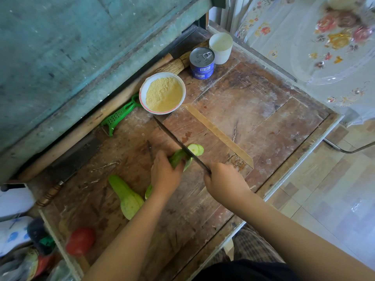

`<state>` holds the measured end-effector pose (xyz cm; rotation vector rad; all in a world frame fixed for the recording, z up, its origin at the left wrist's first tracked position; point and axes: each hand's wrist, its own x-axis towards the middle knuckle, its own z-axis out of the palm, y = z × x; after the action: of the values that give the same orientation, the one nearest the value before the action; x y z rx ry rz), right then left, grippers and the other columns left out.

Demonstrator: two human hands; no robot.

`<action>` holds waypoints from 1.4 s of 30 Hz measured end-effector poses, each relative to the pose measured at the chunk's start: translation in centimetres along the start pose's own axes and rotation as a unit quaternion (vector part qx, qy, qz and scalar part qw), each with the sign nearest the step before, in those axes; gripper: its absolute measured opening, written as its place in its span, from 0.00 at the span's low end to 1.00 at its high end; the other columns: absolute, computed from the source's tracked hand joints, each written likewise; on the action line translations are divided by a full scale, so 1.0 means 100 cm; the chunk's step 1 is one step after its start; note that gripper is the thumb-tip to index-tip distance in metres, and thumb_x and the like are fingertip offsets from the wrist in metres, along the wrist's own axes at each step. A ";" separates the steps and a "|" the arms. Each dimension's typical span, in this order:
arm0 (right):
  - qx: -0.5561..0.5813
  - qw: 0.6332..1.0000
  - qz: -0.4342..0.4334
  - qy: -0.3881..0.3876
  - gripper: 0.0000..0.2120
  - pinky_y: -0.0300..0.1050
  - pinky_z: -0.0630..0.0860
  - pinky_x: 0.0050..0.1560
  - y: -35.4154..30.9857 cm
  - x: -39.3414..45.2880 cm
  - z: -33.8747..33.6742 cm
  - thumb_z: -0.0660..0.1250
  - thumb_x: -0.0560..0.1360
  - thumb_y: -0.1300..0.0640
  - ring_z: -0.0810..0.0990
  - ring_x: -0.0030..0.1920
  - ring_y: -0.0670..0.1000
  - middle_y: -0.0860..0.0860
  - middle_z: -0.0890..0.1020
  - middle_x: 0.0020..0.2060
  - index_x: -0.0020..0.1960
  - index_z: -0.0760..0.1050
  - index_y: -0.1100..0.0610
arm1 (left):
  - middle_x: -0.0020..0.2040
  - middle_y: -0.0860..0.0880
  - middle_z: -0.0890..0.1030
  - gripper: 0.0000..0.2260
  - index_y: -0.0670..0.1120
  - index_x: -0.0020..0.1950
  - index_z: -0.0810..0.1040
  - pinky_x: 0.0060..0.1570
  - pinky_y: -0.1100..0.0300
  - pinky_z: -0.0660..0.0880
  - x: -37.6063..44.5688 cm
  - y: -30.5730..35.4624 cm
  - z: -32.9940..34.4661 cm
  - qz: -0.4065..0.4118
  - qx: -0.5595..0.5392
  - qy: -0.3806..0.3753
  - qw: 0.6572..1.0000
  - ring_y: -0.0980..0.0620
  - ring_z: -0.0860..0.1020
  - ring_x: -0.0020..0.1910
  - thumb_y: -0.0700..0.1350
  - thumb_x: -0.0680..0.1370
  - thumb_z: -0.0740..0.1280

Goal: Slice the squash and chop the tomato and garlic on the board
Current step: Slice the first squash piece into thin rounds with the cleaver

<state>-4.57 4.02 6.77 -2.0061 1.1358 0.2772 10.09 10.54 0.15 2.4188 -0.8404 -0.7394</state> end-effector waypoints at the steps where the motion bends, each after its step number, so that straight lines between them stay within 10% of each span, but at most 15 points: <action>1: 0.000 1.000 0.001 -0.001 0.09 0.45 0.71 0.33 -0.001 0.001 0.000 0.53 0.81 0.58 0.70 0.29 0.53 0.49 0.69 0.28 0.42 0.66 0.52 | 0.49 0.45 0.76 0.17 0.45 0.49 0.67 0.47 0.46 0.72 0.000 0.000 0.000 -0.002 0.001 0.000 1.000 0.42 0.76 0.50 0.54 0.73 0.70; 42: -0.005 1.000 0.003 0.013 0.09 0.40 0.62 0.26 0.007 -0.011 -0.001 0.55 0.81 0.56 0.68 0.25 0.48 0.48 0.70 0.27 0.46 0.71 0.55 | 0.52 0.50 0.75 0.18 0.48 0.53 0.70 0.45 0.55 0.69 0.003 -0.007 -0.001 0.014 -0.007 -0.009 1.000 0.47 0.75 0.53 0.59 0.74 0.68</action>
<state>-5.73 4.43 7.03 -2.0208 1.1586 0.2602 10.65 10.81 -0.25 2.3858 -0.8714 -0.7547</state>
